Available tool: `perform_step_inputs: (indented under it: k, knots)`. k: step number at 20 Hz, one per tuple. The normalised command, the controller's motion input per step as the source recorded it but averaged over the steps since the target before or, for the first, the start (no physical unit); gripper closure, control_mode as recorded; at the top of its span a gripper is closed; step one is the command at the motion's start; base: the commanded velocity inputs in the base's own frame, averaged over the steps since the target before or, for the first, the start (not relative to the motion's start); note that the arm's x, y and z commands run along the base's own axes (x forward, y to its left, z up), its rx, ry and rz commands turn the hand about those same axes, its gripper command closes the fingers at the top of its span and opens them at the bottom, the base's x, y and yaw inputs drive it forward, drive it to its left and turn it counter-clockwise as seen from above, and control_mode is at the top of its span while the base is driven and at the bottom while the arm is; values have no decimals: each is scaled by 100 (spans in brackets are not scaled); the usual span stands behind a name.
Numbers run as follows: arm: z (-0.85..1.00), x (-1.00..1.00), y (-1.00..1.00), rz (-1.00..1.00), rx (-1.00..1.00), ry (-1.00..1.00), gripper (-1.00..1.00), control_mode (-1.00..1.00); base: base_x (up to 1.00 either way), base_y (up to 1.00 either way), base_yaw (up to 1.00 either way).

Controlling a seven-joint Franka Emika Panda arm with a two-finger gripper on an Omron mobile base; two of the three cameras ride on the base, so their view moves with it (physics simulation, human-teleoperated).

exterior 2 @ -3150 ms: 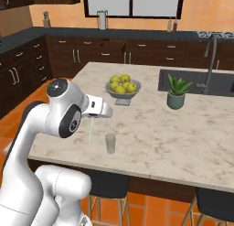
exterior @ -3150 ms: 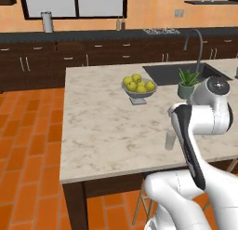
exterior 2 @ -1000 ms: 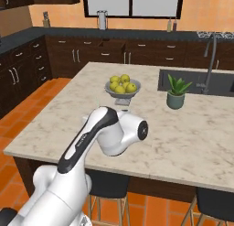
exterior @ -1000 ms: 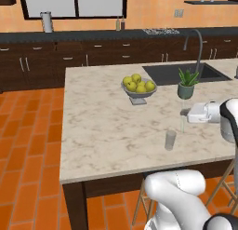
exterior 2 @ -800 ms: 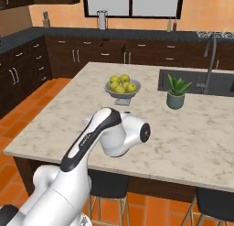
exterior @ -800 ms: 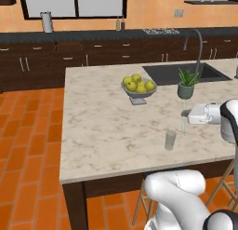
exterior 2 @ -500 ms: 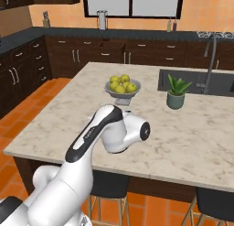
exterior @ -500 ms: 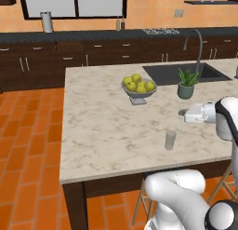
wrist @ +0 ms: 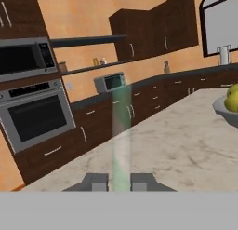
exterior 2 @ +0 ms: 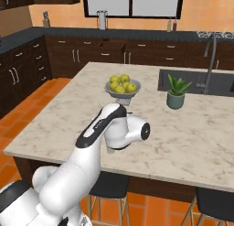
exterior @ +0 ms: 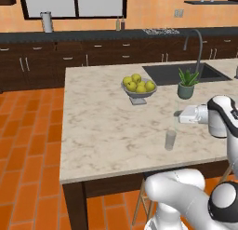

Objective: Take a straw from the drawer in front and place it inside the glass cup on the dining counter.

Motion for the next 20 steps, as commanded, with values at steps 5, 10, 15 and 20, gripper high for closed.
perform_step_inputs:
  k: [5, 10, 15, 20]
  knots:
    - [-16, 24, -6, 0, 0, -2, 100, -100, 0, 0, 0]
    - [-14, 18, -13, 0, 0, -4, 100, -100, 0, 0, 0]
    - [-15, 11, -11, 0, 0, -3, 100, -100, 0, 0, 0]
    - [-15, 7, 0, 0, 0, -1, 100, -100, 0, 0, 0]
